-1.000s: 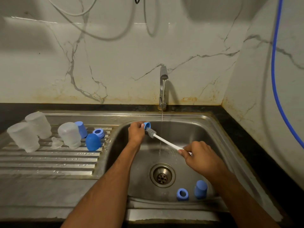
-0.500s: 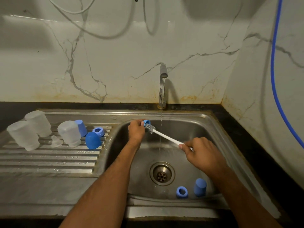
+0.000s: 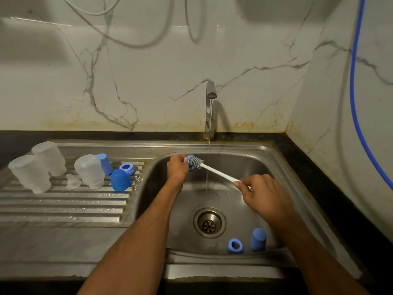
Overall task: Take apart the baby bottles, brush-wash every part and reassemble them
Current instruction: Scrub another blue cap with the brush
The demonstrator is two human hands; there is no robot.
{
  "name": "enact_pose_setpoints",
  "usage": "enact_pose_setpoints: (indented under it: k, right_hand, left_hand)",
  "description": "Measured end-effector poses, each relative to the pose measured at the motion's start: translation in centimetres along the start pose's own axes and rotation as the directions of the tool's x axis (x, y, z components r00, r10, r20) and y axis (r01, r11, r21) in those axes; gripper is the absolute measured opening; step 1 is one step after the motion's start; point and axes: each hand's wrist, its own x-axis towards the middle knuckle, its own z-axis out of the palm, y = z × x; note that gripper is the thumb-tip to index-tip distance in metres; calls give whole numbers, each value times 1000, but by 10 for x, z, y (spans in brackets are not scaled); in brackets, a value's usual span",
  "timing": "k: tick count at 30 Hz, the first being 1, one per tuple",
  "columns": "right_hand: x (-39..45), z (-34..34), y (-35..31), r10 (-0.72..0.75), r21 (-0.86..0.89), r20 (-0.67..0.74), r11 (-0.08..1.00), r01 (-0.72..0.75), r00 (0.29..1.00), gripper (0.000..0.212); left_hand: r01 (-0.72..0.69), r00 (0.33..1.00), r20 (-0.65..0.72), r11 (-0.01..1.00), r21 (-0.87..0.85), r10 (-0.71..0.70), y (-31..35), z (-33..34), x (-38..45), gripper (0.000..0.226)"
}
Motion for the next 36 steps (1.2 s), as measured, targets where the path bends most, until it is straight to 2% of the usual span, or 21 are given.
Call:
enact_pose_setpoints:
  k: [2, 6, 9, 11, 13, 15, 17, 19, 22, 27, 31, 36]
  right_hand:
    - [0, 4, -1, 39, -23, -16, 999, -39, 999, 43]
    - [-5, 16, 6, 88, 93, 115, 991, -99, 989, 43]
    - [-6, 12, 13, 133, 139, 99, 979, -146, 986, 39]
    - [-6, 8, 13, 140, 202, 51, 968, -147, 989, 39]
    - [-7, 6, 8, 126, 271, -4, 955, -120, 992, 37]
    - [-11, 6, 2, 103, 287, 2, 953, -99, 995, 35]
    - [-14, 7, -1, 70, 262, 43, 962, -79, 997, 35]
    - [-13, 6, -4, 56, 239, 62, 968, -69, 996, 35]
    - [-8, 8, -9, 62, 250, 60, 965, -75, 996, 38]
    - [-9, 4, -3, 138, 189, 11, 972, -137, 990, 36]
    - [-13, -6, 16, 203, 180, -46, 965, -192, 978, 39]
    - [-15, -3, 21, 195, 186, -10, 964, -190, 981, 37]
  left_hand:
    - [4, 1000, 5, 1000, 12, -4, -2, 1, -1, 25]
    - [37, 999, 14, 998, -43, -37, -6, 5, -5, 25]
    - [81, 996, -15, 974, -211, -86, -7, 2, -5, 31]
    - [168, 982, -22, 923, -348, -187, -7, -4, -2, 29]
    - [307, 947, 70, 813, -496, -315, -7, -6, -1, 22]
    - [435, 897, 216, 680, -590, -387, -4, -4, -5, 19]
    - [490, 871, 312, 646, -585, -379, -2, -2, -7, 23]
    - [515, 857, 371, 623, -588, -358, 3, -6, -8, 27]
    - [522, 853, 422, 526, -672, -308, 10, -12, -6, 30]
    - [498, 867, 370, 541, -678, -334, 5, -8, -8, 25]
    - [490, 867, 346, 483, -726, -358, 8, -11, -6, 22]
    - [536, 831, 382, 397, -745, -405, 4, -12, -6, 17]
